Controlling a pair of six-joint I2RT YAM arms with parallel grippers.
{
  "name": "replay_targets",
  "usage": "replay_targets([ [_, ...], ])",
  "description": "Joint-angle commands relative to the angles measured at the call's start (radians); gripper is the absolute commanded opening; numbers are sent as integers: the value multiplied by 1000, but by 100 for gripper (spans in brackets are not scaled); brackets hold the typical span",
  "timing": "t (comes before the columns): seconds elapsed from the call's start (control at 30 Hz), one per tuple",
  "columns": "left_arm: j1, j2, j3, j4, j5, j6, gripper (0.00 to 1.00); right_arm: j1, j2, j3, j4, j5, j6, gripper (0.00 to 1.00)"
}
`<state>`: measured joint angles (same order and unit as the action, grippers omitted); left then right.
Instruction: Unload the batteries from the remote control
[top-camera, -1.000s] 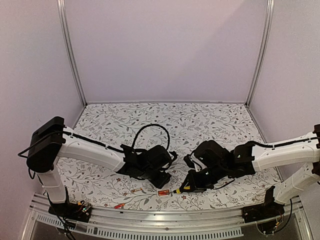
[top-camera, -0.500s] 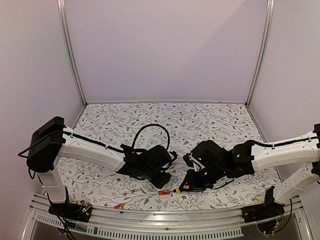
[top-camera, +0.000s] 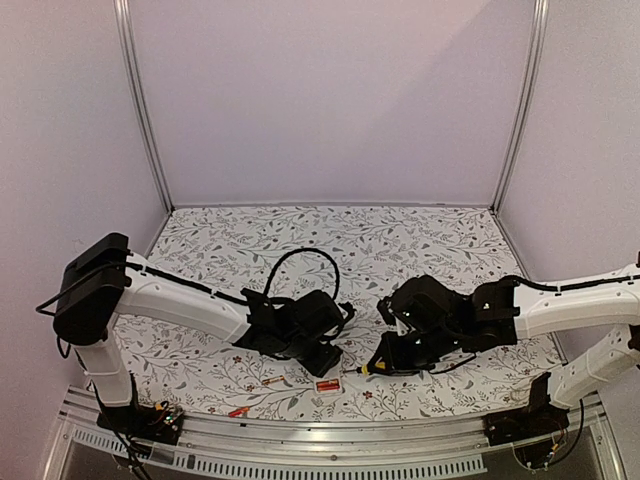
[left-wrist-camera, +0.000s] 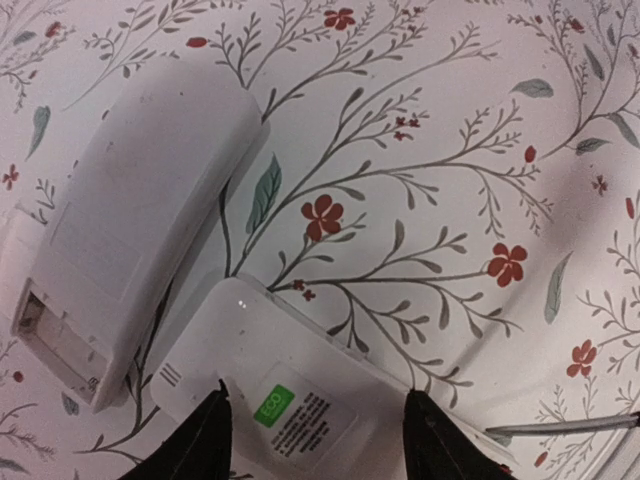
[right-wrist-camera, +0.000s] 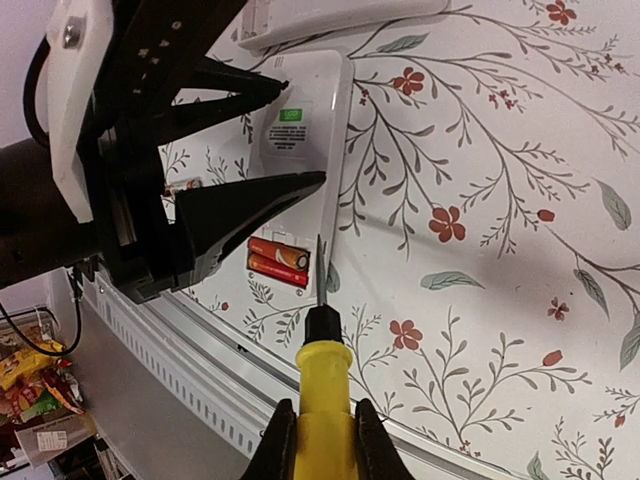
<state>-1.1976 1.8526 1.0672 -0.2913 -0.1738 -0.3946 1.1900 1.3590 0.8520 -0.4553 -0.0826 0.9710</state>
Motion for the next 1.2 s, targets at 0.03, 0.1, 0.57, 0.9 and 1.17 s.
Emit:
replay_targets([
  [0.03, -14, 93, -59, -205, 79, -30, 58, -1, 20, 13, 57, -10, -20, 0],
  [0.1, -14, 95, -58, -204, 80, -30, 58, 0, 31, 13, 69, -30, -29, 0],
  [0.57, -14, 99, -57, -204, 81, -27, 58, 28, 68, 19, 36, -58, -21, 0],
  [0.9, -14, 103, -50, -204, 80, -30, 58, 43, 90, -1, 88, -129, -12, 0],
  [1.17, -16, 103, -53, -202, 79, -30, 58, 43, 109, -36, 190, -155, 8, 0],
])
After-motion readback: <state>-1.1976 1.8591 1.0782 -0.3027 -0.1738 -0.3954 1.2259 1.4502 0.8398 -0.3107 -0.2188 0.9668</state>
